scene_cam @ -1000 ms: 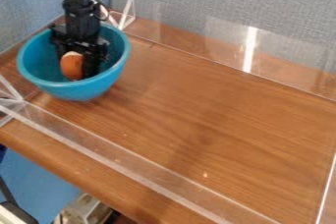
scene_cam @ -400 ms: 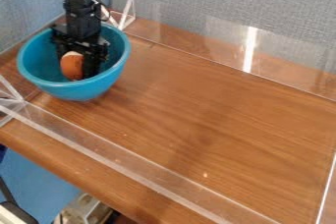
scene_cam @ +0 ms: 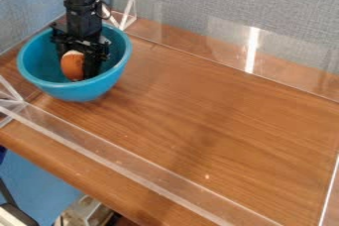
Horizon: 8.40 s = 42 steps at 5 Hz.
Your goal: Remove the mushroom from inside the blue bowl and put it on the table
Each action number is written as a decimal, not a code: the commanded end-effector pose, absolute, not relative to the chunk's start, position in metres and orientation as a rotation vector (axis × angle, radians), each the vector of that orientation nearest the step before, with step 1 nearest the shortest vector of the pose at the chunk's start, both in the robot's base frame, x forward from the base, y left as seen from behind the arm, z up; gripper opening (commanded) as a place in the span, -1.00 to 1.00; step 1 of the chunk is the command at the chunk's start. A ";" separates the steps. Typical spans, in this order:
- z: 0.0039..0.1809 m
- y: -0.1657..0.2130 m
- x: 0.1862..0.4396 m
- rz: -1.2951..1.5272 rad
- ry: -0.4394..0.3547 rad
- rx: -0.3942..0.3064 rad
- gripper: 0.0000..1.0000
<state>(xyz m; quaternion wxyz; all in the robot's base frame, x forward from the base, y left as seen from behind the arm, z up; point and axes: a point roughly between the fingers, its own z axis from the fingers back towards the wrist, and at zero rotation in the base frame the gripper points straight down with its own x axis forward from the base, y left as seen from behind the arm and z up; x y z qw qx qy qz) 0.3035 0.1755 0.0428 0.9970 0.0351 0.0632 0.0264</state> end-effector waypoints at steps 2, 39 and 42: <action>0.087 0.174 0.311 0.033 0.030 0.122 -1.00; 0.106 0.043 0.285 -0.394 0.000 0.085 -1.00; 0.113 0.031 0.283 -0.390 -0.001 0.067 -1.00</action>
